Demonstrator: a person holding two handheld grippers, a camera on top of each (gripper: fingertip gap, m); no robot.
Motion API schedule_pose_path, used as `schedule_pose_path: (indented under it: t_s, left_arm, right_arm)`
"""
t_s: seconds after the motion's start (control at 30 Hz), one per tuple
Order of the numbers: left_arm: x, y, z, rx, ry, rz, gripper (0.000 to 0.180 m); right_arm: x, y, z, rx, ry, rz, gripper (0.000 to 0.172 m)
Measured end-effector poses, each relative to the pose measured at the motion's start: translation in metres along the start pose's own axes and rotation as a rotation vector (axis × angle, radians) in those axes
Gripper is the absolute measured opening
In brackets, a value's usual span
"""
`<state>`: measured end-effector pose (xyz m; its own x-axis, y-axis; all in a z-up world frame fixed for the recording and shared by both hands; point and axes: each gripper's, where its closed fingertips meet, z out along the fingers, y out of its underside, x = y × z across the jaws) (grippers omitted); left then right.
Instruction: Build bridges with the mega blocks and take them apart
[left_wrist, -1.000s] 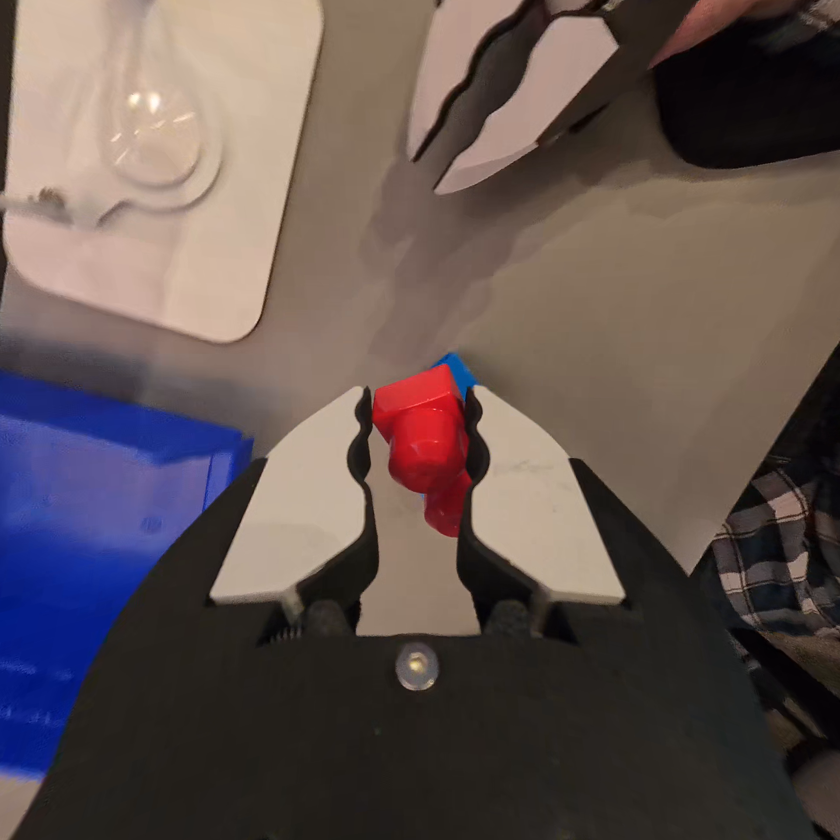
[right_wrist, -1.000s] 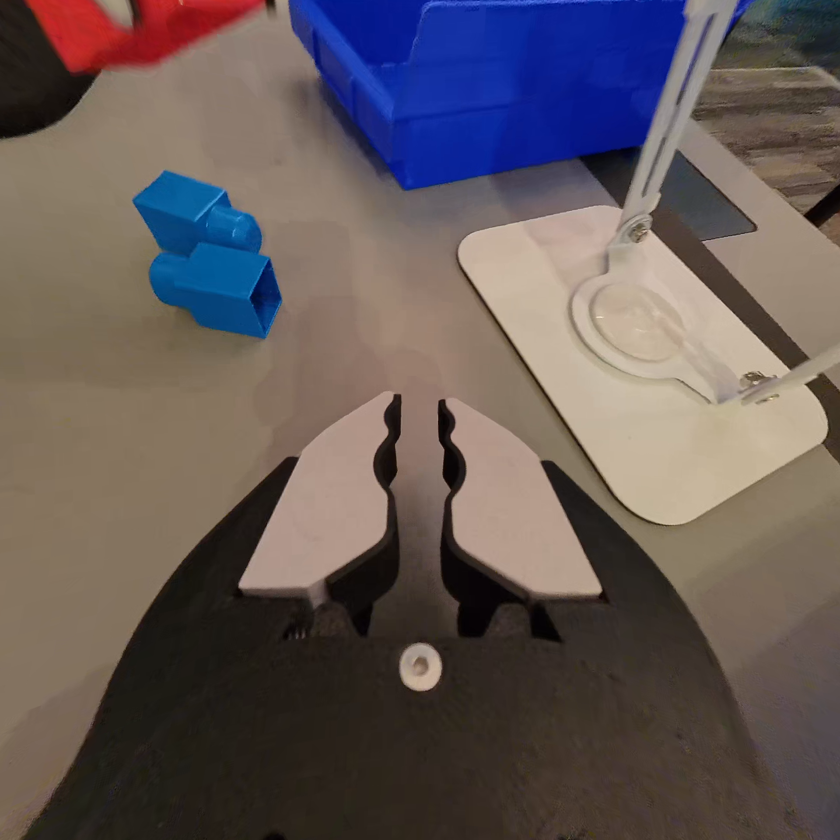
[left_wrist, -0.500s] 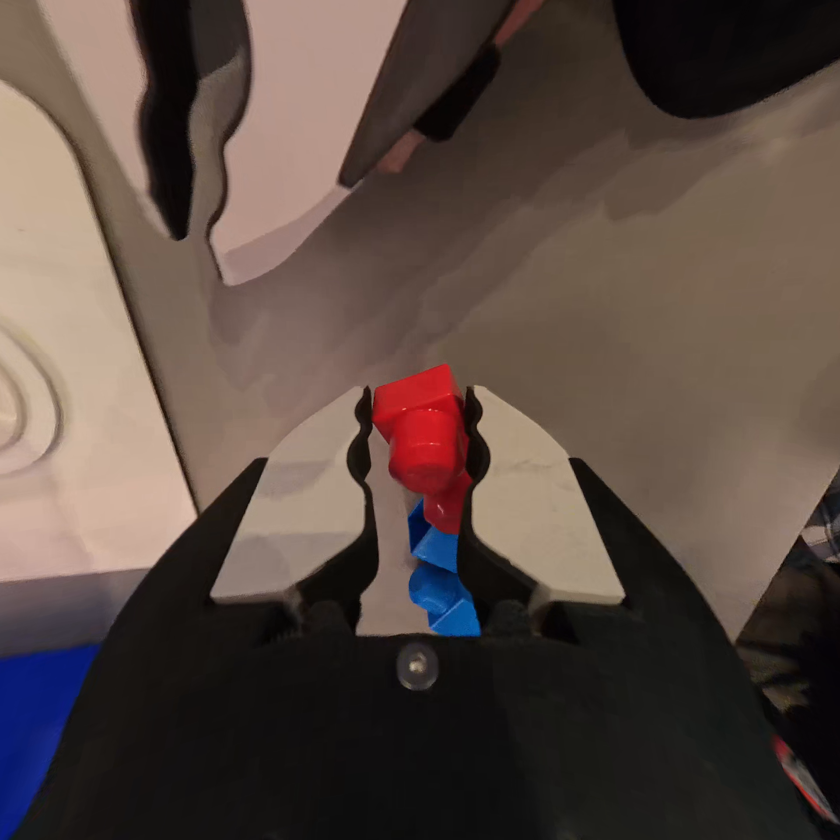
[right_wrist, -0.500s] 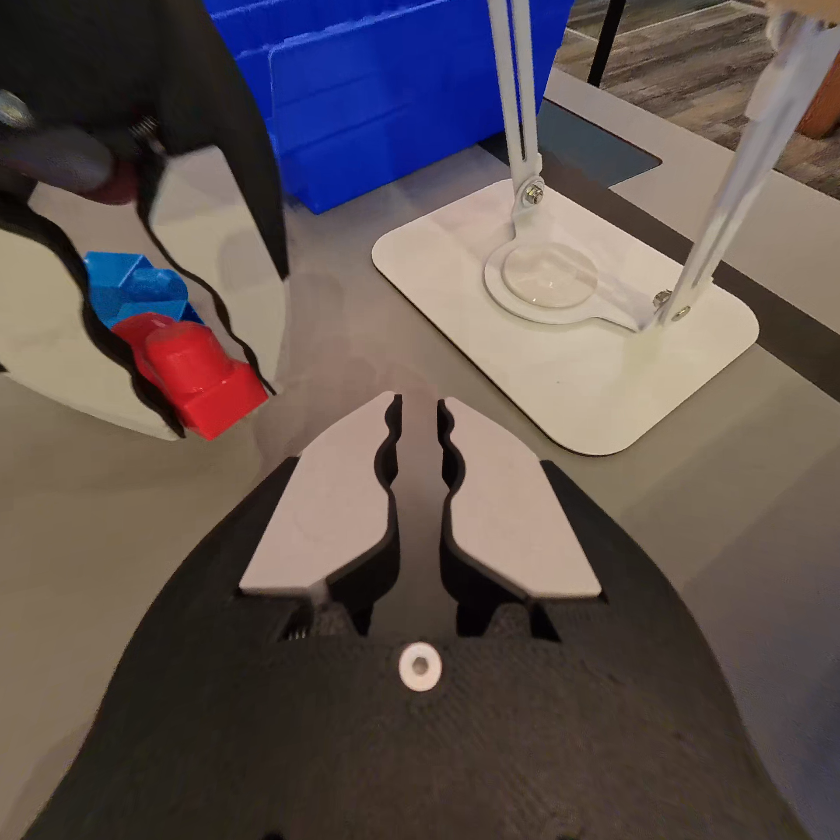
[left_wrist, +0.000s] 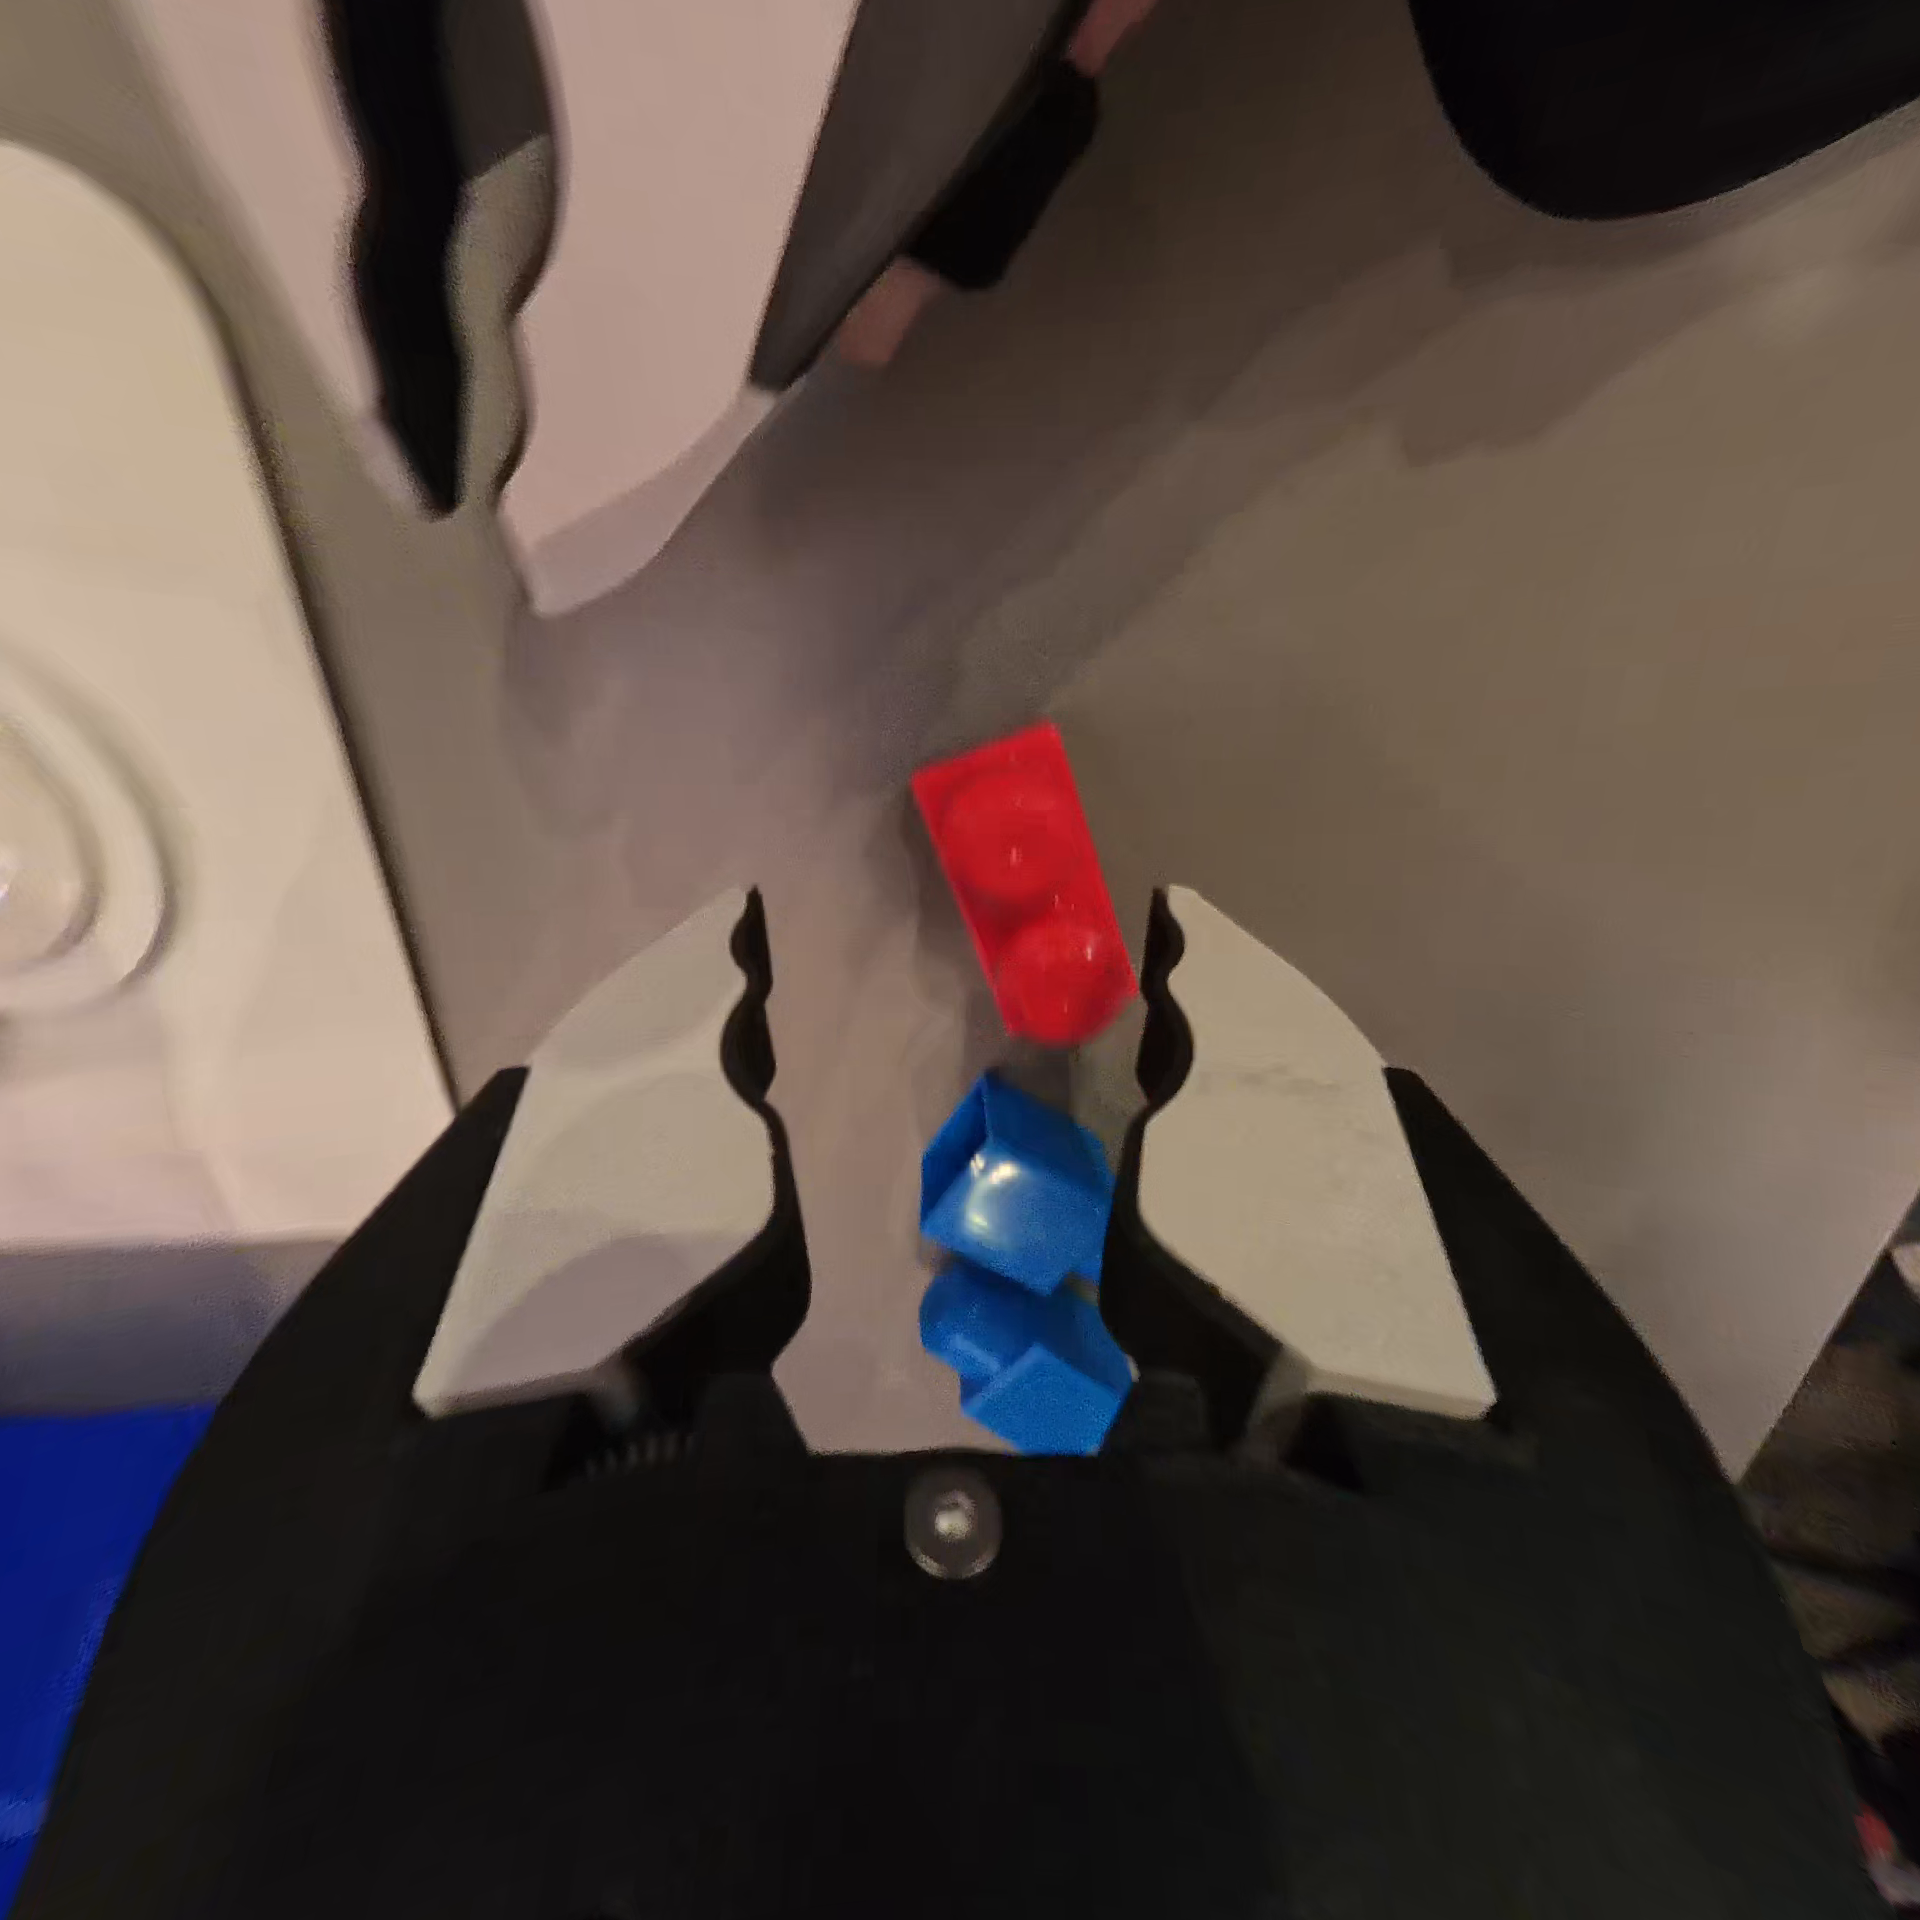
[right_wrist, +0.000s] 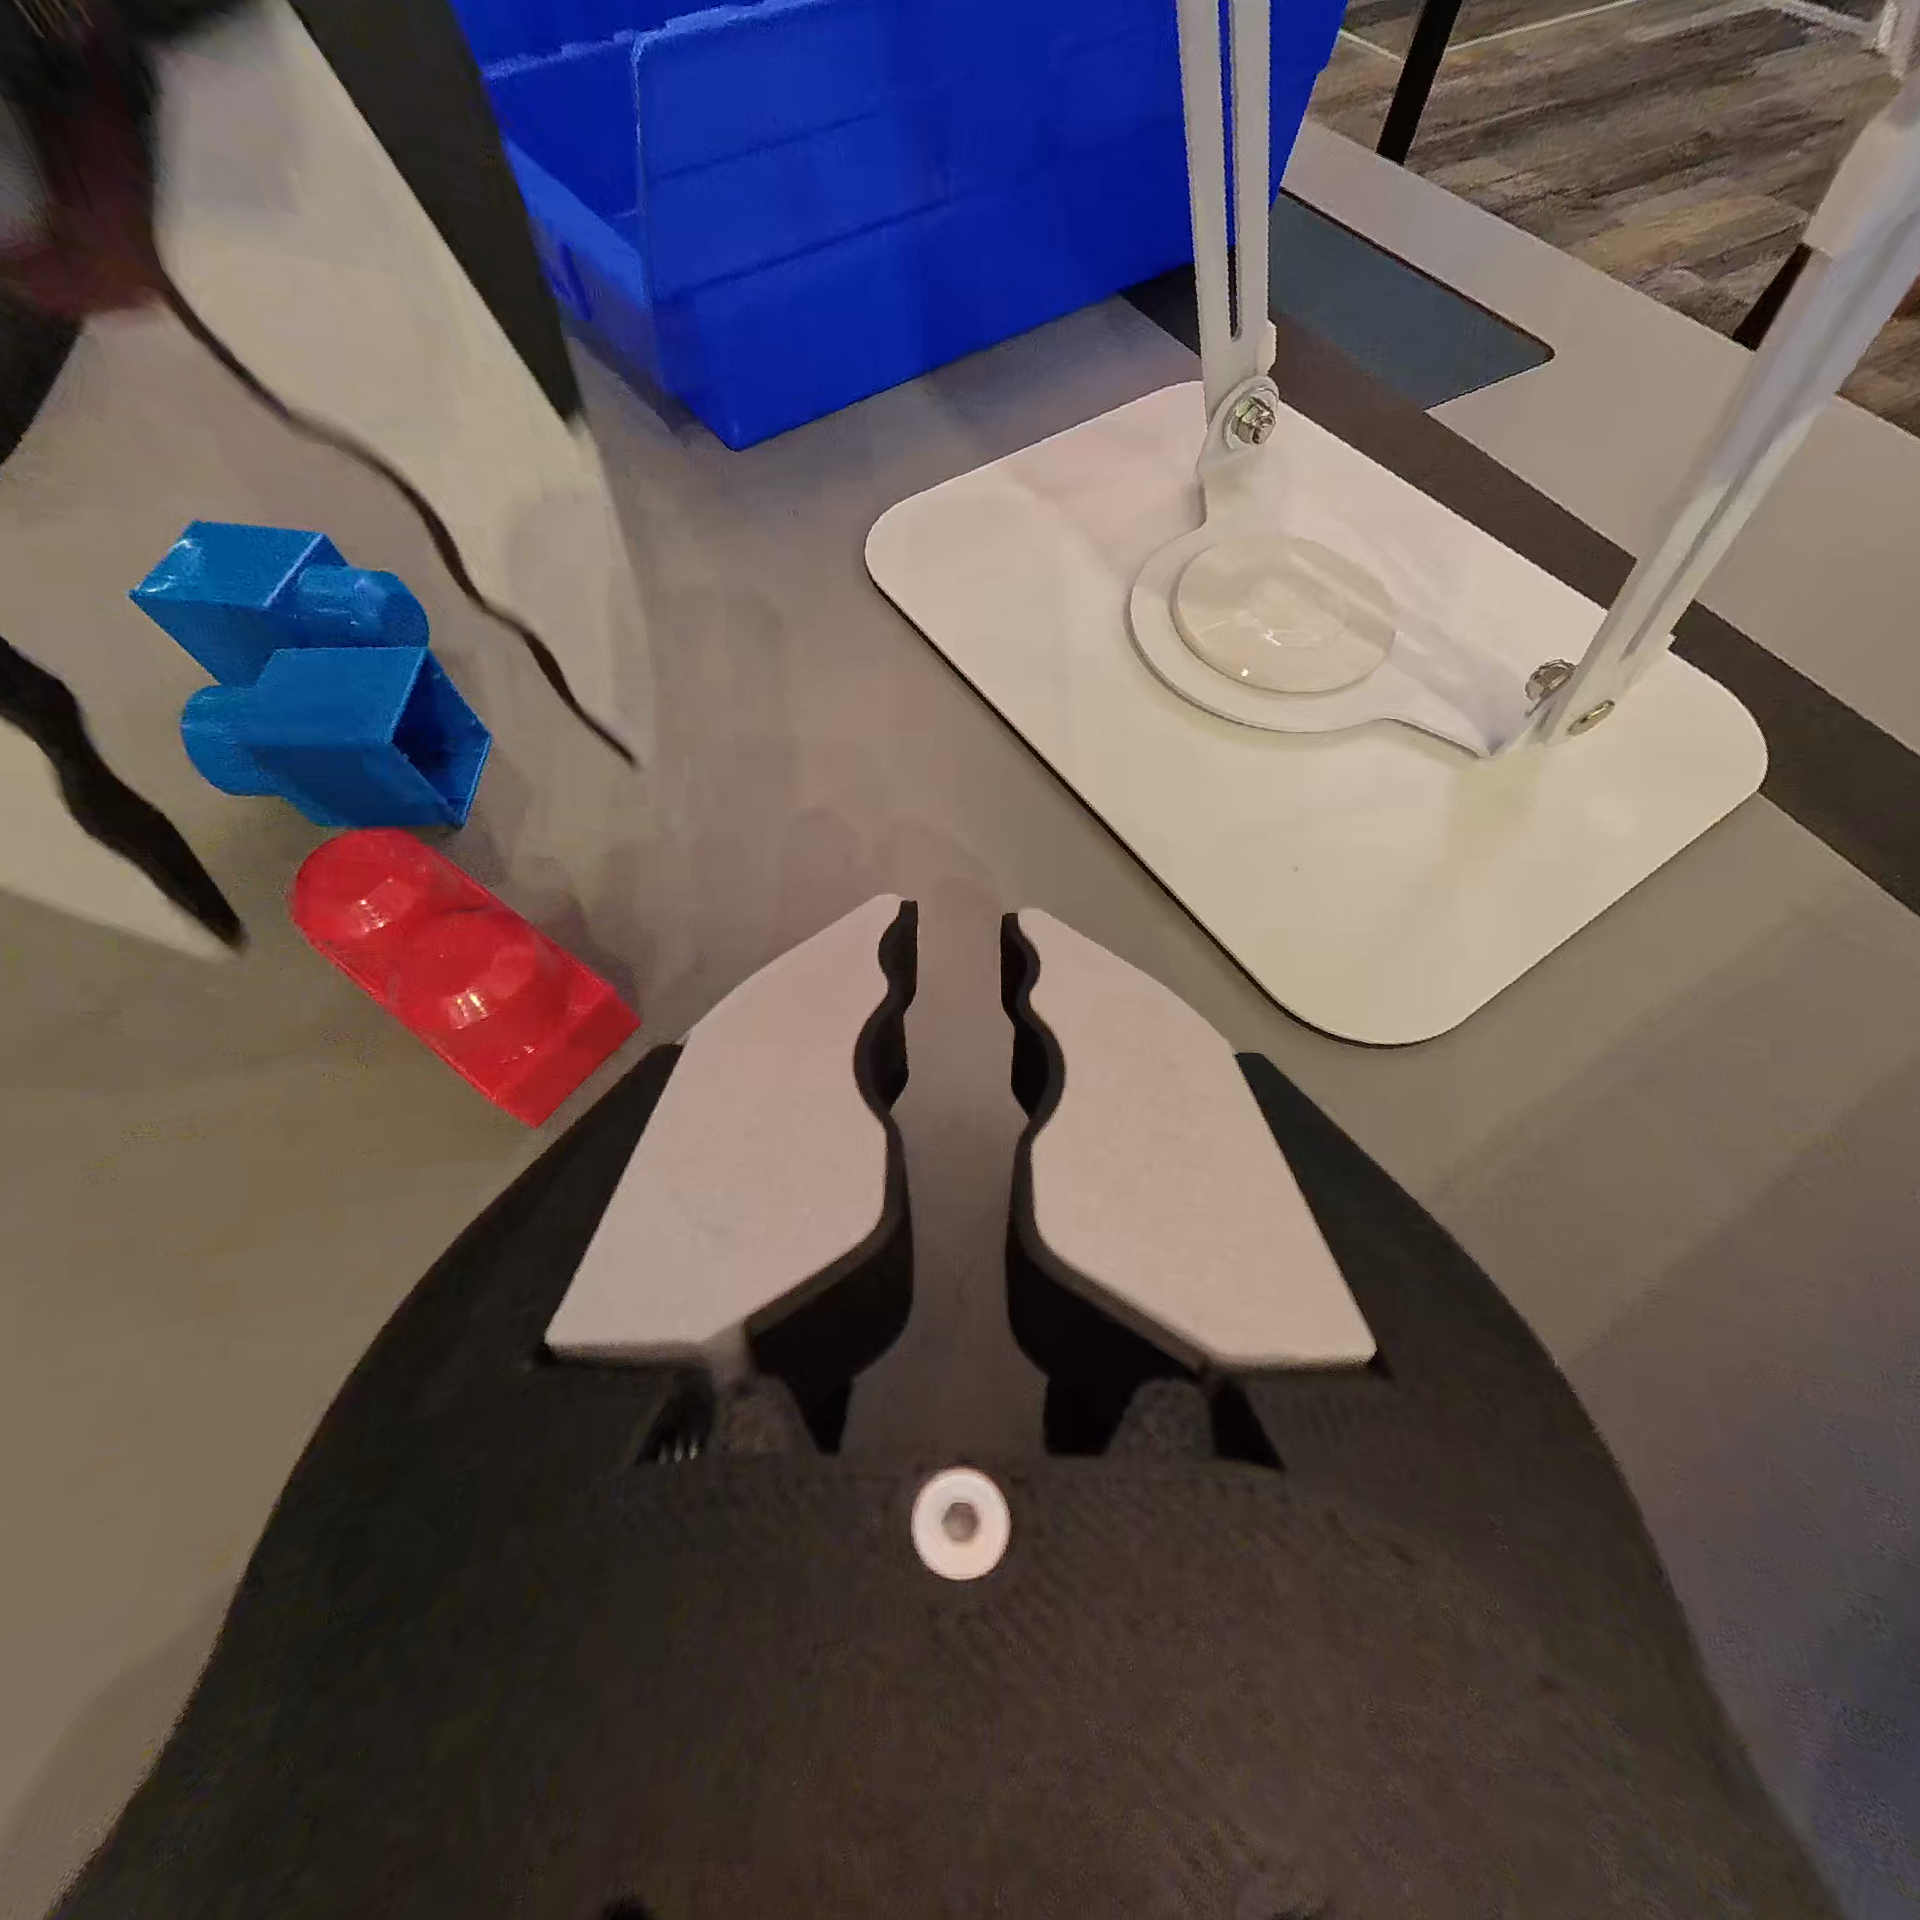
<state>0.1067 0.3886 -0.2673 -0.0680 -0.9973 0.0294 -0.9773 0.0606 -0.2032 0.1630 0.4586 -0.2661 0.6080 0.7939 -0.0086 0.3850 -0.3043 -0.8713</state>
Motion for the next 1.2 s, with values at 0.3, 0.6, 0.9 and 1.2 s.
schedule_pose_path:
  t_s: [0.3, 0.6, 0.9, 1.2]
  left_arm:
    - [0.018, 0.079, -0.018, 0.063, -0.072, -0.213, 0.045]
    - [0.012, 0.090, 0.011, -0.095, -0.104, -0.201, 0.059]
    - [0.036, 0.080, 0.020, -0.139, -0.029, -0.017, 0.054]
    - [0.096, 0.077, 0.005, -0.100, 0.029, 0.241, 0.067]
  right_arm:
    - [-0.013, 0.000, 0.005, -0.018, -0.039, -0.062, 0.016]
    - [-0.017, 0.001, 0.006, -0.023, -0.054, -0.083, 0.016]
    - [-0.018, 0.002, 0.008, -0.030, -0.065, -0.091, 0.016]
    - [-0.018, 0.003, 0.008, -0.033, -0.067, -0.092, 0.016]
